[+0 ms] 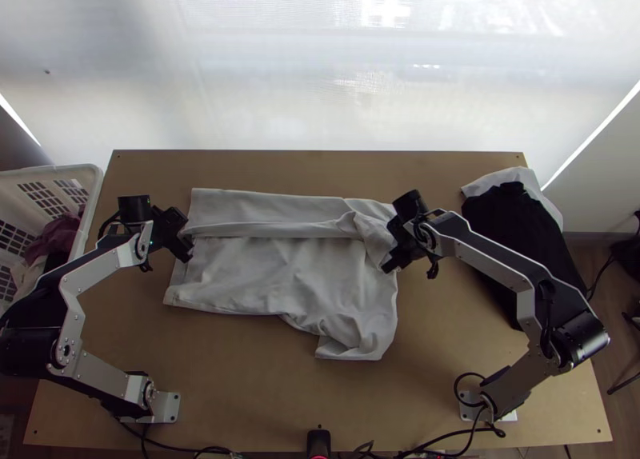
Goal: Fold the t-shirt
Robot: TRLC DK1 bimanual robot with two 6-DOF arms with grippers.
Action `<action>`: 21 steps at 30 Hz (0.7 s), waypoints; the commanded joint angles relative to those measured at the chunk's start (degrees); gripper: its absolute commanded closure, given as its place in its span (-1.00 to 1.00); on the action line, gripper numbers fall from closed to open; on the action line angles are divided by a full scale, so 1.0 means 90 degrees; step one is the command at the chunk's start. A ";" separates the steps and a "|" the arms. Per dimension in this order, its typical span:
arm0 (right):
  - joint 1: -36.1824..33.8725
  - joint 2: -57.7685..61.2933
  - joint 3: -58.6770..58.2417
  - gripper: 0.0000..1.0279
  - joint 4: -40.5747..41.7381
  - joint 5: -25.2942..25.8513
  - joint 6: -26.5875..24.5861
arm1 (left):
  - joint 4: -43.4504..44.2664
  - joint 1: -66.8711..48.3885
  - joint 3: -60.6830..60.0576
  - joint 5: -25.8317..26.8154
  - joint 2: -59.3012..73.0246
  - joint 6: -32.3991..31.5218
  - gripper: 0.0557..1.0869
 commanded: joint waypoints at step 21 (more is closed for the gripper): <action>-0.0034 -0.2201 -0.0378 -0.91 -0.0755 -0.0012 0.0087 | -0.0946 0.0524 0.0529 0.0251 -0.1408 -0.0350 -0.91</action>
